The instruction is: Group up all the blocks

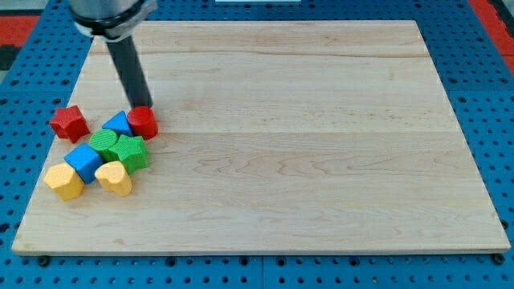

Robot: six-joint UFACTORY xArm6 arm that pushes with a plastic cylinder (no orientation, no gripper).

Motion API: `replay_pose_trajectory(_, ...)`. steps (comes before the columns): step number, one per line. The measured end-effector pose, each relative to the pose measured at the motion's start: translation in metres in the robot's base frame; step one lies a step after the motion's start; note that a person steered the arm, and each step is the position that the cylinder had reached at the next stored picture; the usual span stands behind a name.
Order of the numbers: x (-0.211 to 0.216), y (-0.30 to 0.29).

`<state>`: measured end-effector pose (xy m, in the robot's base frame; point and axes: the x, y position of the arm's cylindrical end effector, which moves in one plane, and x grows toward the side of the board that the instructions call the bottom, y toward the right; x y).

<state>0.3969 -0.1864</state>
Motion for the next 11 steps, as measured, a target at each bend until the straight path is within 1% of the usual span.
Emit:
replay_pose_trajectory(1, 0.001, -0.003)
replay_pose_trajectory(2, -0.027, -0.001)
replay_pose_trajectory(3, -0.035, -0.016)
replay_pose_trajectory(4, -0.021, -0.087)
replay_pose_trajectory(5, -0.016, -0.118)
replay_pose_trajectory(7, -0.016, -0.118)
replay_pose_trajectory(9, 0.043, -0.104)
replay_pose_trajectory(10, 0.056, -0.103)
replay_pose_trajectory(11, 0.045, -0.114)
